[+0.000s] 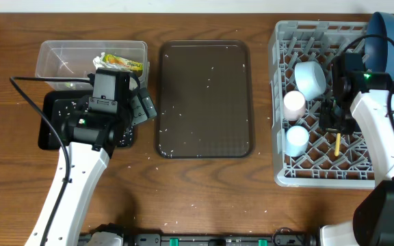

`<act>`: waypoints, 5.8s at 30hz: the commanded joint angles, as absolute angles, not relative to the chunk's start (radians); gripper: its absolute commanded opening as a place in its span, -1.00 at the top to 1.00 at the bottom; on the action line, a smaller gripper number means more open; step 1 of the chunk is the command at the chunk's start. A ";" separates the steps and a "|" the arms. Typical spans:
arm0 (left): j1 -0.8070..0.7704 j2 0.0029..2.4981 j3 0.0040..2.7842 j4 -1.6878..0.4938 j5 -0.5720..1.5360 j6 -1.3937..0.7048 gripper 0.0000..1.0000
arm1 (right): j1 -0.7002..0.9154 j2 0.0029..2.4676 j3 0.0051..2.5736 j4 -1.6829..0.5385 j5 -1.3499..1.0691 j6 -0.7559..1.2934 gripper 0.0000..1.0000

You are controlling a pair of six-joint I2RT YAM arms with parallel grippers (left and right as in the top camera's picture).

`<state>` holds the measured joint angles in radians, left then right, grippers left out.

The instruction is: Sort waste into correct bins and load items into the dishwasher rack

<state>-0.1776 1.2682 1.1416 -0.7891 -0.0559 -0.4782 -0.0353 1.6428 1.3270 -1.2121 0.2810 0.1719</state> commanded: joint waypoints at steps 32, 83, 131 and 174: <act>-0.173 1.272 1.150 -0.793 -0.064 -0.484 -0.96 | -0.024 1.559 1.446 -1.245 0.061 0.017 -0.98; -0.173 1.272 1.150 -0.793 -0.065 -0.484 -0.96 | -0.069 0.095 0.159 -0.201 -0.049 0.031 -0.98; -0.173 1.209 1.116 -0.722 -0.063 -0.397 -0.96 | -0.065 0.006 0.006 -0.068 -0.054 0.100 -0.99; -0.025 0.002 0.006 0.036 0.090 0.093 -0.96 | -0.065 0.006 0.006 -0.069 -0.054 0.100 -0.98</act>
